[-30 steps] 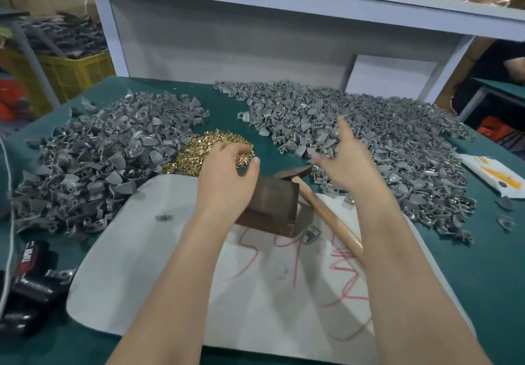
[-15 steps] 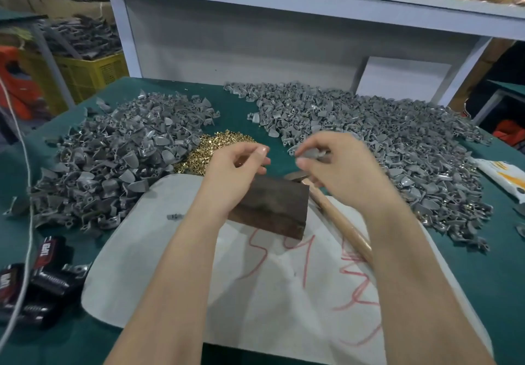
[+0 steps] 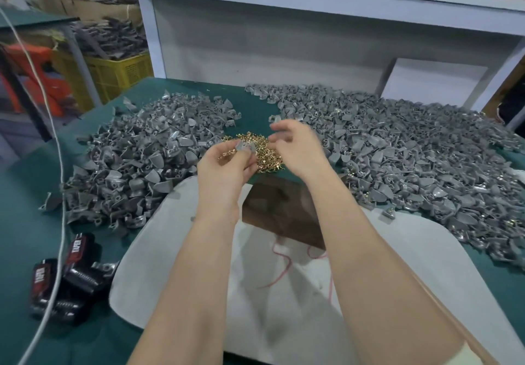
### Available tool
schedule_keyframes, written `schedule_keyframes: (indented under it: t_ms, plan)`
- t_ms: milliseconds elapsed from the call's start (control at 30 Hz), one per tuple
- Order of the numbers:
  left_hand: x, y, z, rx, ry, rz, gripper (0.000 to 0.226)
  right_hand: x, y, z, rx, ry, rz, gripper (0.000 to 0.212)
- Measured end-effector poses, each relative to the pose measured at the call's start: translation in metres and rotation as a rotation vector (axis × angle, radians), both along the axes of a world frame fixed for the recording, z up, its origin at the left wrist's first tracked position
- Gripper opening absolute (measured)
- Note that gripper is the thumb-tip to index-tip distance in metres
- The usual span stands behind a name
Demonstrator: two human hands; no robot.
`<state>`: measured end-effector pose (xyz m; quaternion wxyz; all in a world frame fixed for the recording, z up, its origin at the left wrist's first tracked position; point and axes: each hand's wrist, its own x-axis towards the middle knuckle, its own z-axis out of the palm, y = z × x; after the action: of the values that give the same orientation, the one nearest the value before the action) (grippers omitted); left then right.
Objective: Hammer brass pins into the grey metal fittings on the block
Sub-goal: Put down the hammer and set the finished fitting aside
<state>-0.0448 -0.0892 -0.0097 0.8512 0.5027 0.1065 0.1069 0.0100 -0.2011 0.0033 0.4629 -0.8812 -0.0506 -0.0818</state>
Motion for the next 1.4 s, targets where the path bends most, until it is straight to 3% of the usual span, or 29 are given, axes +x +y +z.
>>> schedule_keyframes:
  t_ms: [67,133,233,500,633,767,900,1067,1200,1300,1400]
  plan:
    - [0.001,0.001,0.0,0.004,0.0,0.052,0.015,0.019,0.003,-0.008,-0.398,0.091,-0.086,0.026]
    - [0.0,0.002,0.0,0.034,-0.017,0.072,0.018,0.032,0.011,-0.016,-0.581,0.248,-0.072,0.033]
    - [0.0,0.002,0.001,0.061,-0.039,0.07,0.024,0.047,0.026,-0.023,-0.692,0.371,-0.039,0.041]
    - [0.0,-0.003,0.003,-0.023,-0.077,0.102,0.012,0.06,0.03,-0.032,-0.786,0.336,-0.045,0.03]
    - [-0.001,-0.004,0.002,0.018,-0.077,0.096,0.013,0.061,0.031,-0.026,-0.831,0.433,0.021,0.03]
    - [-0.002,-0.005,0.0,0.106,-0.061,0.064,0.016,0.063,0.031,-0.028,-0.731,0.519,0.078,0.03]
    - [-0.001,-0.006,-0.003,0.259,-0.068,0.072,0.017,0.052,0.015,-0.021,-0.682,0.342,-0.097,0.026]
    - [-0.004,-0.01,-0.007,0.716,-0.149,0.04,0.014,0.027,-0.013,-0.005,-0.08,0.158,-0.142,0.01]
    - [-0.008,-0.021,-0.011,1.066,-0.156,-0.085,0.01,-0.014,-0.04,0.013,0.315,0.122,-0.085,0.014]
    - [-0.009,-0.024,-0.013,1.403,-0.105,-0.086,0.011,-0.045,-0.051,0.008,0.325,0.088,-0.062,0.012]
    - [-0.011,-0.027,-0.013,1.485,-0.022,-0.098,0.017,-0.06,-0.055,-0.006,0.222,0.056,-0.111,0.014]
